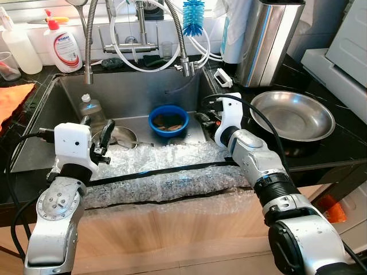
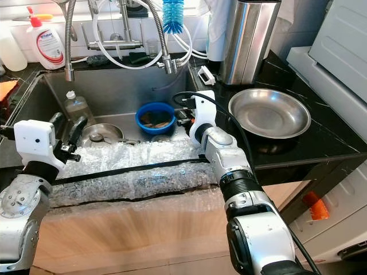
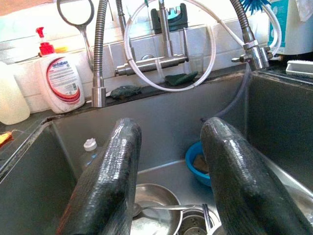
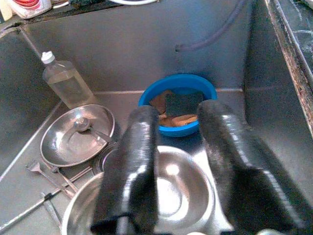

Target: Kitchen organization

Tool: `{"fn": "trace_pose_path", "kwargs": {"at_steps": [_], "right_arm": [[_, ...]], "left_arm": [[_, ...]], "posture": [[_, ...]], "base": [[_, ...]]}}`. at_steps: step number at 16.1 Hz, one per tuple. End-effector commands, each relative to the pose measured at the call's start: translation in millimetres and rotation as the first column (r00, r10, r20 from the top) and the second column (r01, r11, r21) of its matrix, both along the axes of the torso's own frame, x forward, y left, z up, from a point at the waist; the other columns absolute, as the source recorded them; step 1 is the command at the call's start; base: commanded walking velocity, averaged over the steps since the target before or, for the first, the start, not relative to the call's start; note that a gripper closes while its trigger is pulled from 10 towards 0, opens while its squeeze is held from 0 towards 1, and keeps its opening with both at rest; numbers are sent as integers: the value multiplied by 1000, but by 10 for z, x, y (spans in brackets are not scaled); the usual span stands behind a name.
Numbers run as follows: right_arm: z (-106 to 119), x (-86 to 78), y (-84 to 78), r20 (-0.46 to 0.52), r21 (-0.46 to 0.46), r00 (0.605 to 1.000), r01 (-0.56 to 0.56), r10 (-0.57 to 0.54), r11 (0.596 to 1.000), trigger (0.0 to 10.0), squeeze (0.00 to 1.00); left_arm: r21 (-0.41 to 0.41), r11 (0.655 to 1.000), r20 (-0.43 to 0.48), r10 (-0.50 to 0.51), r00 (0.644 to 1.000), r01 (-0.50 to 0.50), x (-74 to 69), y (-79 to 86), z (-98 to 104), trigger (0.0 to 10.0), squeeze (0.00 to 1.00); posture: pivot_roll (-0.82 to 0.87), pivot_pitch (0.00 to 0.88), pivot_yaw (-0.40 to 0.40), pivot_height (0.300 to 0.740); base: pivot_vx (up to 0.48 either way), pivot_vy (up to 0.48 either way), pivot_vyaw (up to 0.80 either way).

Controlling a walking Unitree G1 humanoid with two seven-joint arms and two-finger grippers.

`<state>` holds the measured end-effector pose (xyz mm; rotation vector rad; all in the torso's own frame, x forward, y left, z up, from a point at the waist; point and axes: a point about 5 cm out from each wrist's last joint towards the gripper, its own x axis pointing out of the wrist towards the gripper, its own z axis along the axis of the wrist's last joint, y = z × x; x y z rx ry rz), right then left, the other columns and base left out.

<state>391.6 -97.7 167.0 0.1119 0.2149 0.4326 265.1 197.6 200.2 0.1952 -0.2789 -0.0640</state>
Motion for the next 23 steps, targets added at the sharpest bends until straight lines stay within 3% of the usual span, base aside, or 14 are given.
{"fn": "trace_pose_path", "kwargs": {"at_steps": [1, 2, 3, 5, 7, 8, 9, 11, 16, 23], "right_arm": [[-24, -6, 2, -5, -7, 1000, 3, -3, 1000, 10000, 1000], [-14, -3, -2, 6, -15, 1000, 8, -8, 1000, 10000, 749], [40, 9, -17, 59, -45, 998, 29, -27, 999, 10000, 0], [185, 18, -39, 161, -45, 985, 71, -63, 996, 10000, 0], [544, -69, -91, 405, -42, 905, 162, -131, 986, 10000, 0], [603, -93, -101, 438, -27, 887, 177, -147, 984, 10000, 0], [772, -194, -133, 525, 5, 831, 214, -185, 977, 10000, 0], [902, -358, -168, 606, 34, 767, 242, -213, 970, 10000, 0], [941, -611, -301, 663, 54, 701, 306, -264, 950, 10000, 0], [846, -835, -703, 623, 55, 674, 468, -396, 882, 10000, 0]], "left_arm": [[-6, 1000, 8, -17, 1000, 17, 7, -26, 40, 10000, 0], [-6, 1000, 9, -18, 1000, 18, 7, -27, 43, 10000, 0], [-5, 1000, 13, -17, 1000, 17, 8, -26, 51, 10000, 0], [1, 1000, 28, -5, 1000, 5, 9, -13, 74, 10000, 0], [8, 1000, 59, 17, 998, -18, 10, 19, 120, 10000, 0], [6, 1000, 63, 19, 998, -19, 11, 23, 126, 10000, 0], [7, 1000, 71, 24, 997, -24, 12, 27, 145, 10000, 0], [11, 999, 78, 32, 996, -33, 5, 39, 155, 10000, 0], [16, 999, 86, 47, 995, -48, 0, 75, 167, 10000, 0], [26, 998, 85, 54, 995, -56, -5, 117, 163, 10000, 0]], "posture": [[-44, 35, 22, 740], [-44, 35, 22, 740], [-42, 35, 23, 740], [-43, 36, 23, 740], [-49, 44, 25, 740], [-49, 44, 25, 740], [-56, 56, 28, 740], [-59, 63, 29, 740], [-64, 69, 33, 740], [-71, 54, 37, 740]], "base": [[0, 0, 0], [0, 0, 0], [0, 0, 0], [0, 0, 0], [0, 0, 0], [0, 0, 0], [0, 0, 0], [0, 0, 0], [0, 0, 0], [0, 0, 0]]}}
